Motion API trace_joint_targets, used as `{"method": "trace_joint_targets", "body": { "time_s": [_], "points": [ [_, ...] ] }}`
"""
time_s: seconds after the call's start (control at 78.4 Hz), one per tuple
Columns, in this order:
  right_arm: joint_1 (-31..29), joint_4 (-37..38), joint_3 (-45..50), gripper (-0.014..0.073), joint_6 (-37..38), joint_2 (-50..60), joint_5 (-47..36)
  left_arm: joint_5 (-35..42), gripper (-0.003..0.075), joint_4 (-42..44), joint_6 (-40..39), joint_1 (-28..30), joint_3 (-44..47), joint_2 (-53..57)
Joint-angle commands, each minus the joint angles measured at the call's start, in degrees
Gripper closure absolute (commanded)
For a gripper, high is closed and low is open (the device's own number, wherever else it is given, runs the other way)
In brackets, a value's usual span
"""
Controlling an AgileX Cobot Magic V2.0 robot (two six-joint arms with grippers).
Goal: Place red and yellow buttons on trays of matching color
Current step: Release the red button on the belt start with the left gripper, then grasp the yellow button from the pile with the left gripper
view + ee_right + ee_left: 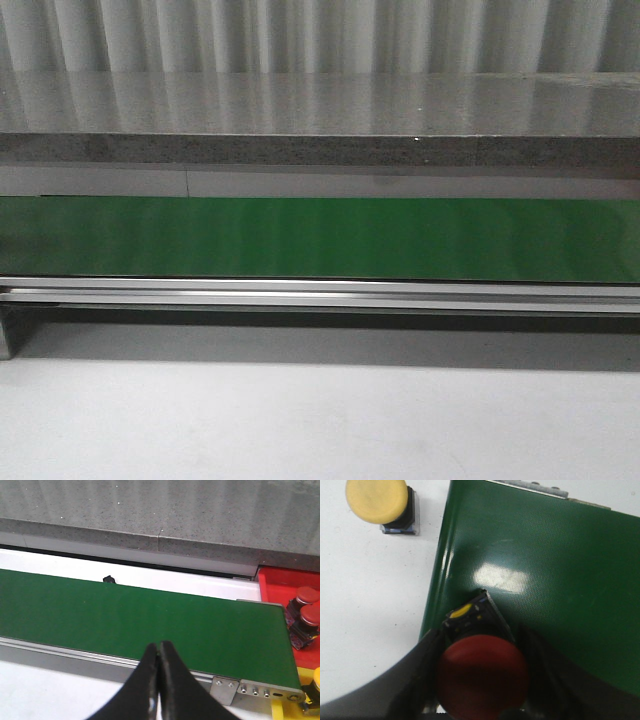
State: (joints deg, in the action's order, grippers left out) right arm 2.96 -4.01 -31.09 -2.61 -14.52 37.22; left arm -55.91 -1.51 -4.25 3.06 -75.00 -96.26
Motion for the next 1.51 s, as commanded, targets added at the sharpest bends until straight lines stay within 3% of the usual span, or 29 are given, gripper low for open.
{"method": "trace_joint_targets", "body": {
  "time_s": [0.0,0.013,0.064,0.153,0.51,0.842,1.071,1.237,1.492],
  "points": [
    [0.08,0.25,-1.43,0.0660,-0.48,-0.61,-4.04,2.25,0.0367,-1.66,-0.01,-0.44,-1.46,2.23],
    [0.08,0.25,-1.43,0.0660,-0.48,-0.61,-4.04,2.53,0.0300,-1.87,-0.01,-0.44,-1.46,2.23],
    [0.08,0.25,-1.43,0.0660,-0.48,-0.61,-4.04,2.99,0.0199,-1.99,-0.01,-0.44,-1.57,2.23],
    [0.08,0.25,-1.43,0.0660,-0.48,-0.61,-4.04,3.42,0.0132,-3.54,-0.01,-0.44,-2.17,2.23],
    [0.08,0.25,-1.43,0.0660,-0.48,-0.61,-4.04,5.41,0.0135,-7.28,-0.01,-0.04,-9.87,2.23],
    [0.08,0.25,-1.43,0.0660,-0.48,-0.61,-4.04,1.75,0.0135,-7.28,-3.95,8.07,-12.23,0.41],
    [0.08,0.25,-1.43,0.0660,-0.48,-0.61,-4.04,1.23,0.0135,-10.44,-20.50,13.65,-12.29,-4.27],
    [0.08,0.20,-1.43,0.0660,-0.48,-0.60,-4.04,0.14,0.0135,-14.58,-29.47,14.01,-12.29,-6.78],
    [0.08,0.20,-1.43,0.0660,-0.48,-0.60,-4.04,5.86,0.0135,-16.93,-32.98,14.30,-12.29,-9.62]
  ]
}}
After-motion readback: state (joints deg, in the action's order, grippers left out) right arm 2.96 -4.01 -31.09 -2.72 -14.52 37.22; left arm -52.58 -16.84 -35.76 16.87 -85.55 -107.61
